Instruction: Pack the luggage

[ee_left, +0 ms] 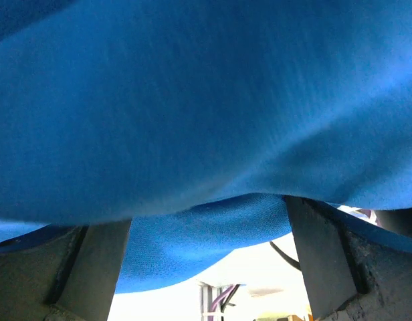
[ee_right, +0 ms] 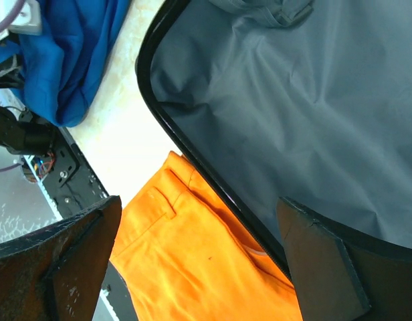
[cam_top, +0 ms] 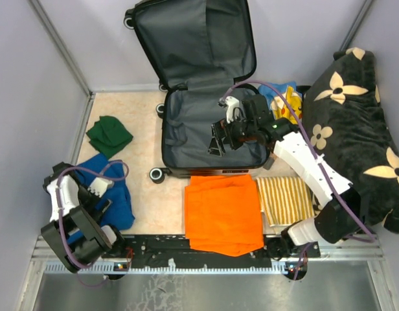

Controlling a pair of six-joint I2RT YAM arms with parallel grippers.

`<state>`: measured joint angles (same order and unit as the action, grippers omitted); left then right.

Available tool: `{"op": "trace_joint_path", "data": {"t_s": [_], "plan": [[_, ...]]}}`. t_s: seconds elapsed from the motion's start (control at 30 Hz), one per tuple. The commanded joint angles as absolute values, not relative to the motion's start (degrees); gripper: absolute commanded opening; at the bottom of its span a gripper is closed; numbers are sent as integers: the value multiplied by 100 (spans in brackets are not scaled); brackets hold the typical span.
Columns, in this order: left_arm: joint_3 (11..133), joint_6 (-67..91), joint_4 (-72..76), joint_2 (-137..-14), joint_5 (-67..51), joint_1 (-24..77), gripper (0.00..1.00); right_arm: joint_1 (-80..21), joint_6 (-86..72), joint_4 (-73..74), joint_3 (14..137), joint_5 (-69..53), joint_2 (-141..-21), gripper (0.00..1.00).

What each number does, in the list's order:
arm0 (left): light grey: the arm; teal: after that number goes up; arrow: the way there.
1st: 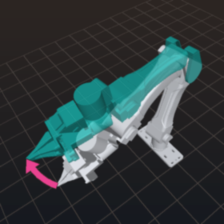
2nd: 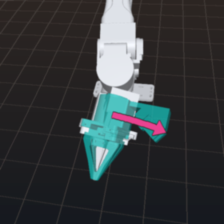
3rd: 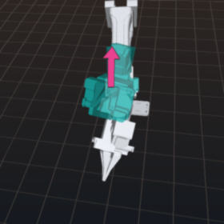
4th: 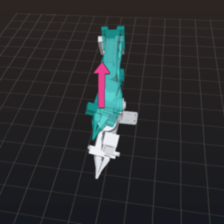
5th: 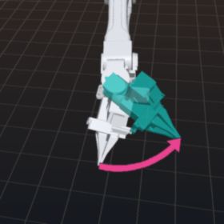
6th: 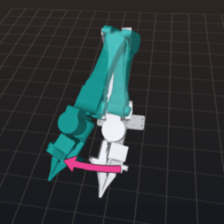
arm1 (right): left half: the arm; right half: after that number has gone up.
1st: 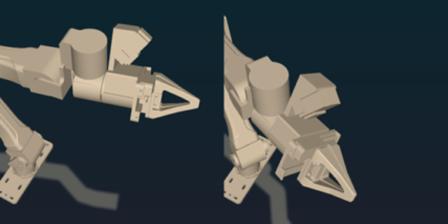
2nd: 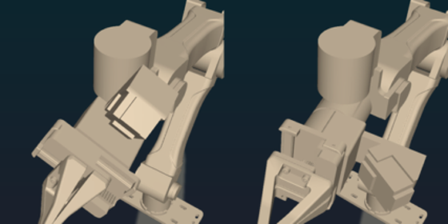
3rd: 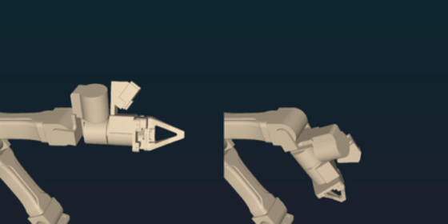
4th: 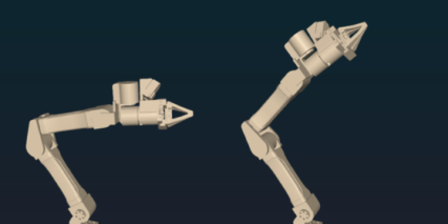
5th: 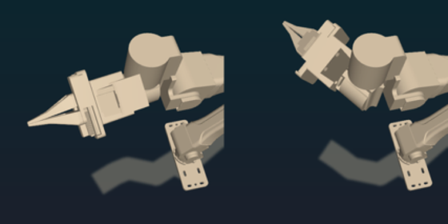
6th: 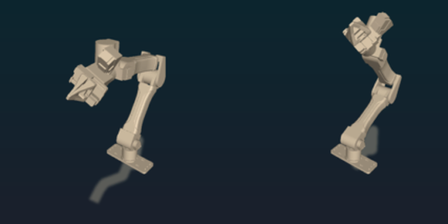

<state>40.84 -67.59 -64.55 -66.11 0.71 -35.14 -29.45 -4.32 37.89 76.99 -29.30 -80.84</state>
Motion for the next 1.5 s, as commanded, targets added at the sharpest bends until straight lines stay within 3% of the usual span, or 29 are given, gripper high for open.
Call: {"op": "trace_joint_path", "data": {"t_s": [0.0,0.2,0.43,0.67,0.83,0.97,1.2,1.4,1.47], "plan": [[3899,-6823,-5593,-7093,-441,-3542,100,-2971,-627,3409,7986,-3176,-8163,99],[5104,-5488,-5524,-8203,-1864,-3156,100,-3051,-1048,3003,8136,-3343,-8456,99],[5530,-4441,-5201,-8523,-2139,-2093,100,-3664,-1512,2766,8964,-2938,-9204,99],[5853,-4464,-5522,-8326,-2386,-2128,100,-4677,-2195,2030,9517,-2153,-9797,99],[6719,-4083,-6017,-8051,-3061,-2510,100,-5271,-2491,1245,9883,-1894,-10330,99],[7179,-3651,-6034,-7963,-3177,-3000,100,-5539,-2581,1521,10893,-1700,-11233,99],[7109,-3052,-5275,-8106,-3880,-2861,100,-5695,-2523,1932,11819,-1589,-12252,99],[7137,-3076,-4951,-8915,-3158,-1737,98,-5695,-2327,1835,11386,-1537,-12076,99],[7293,-3458,-5240,-9457,-2950,-1590,93,-5695,-2229,1790,11221,-1518,-11936,99]]}}
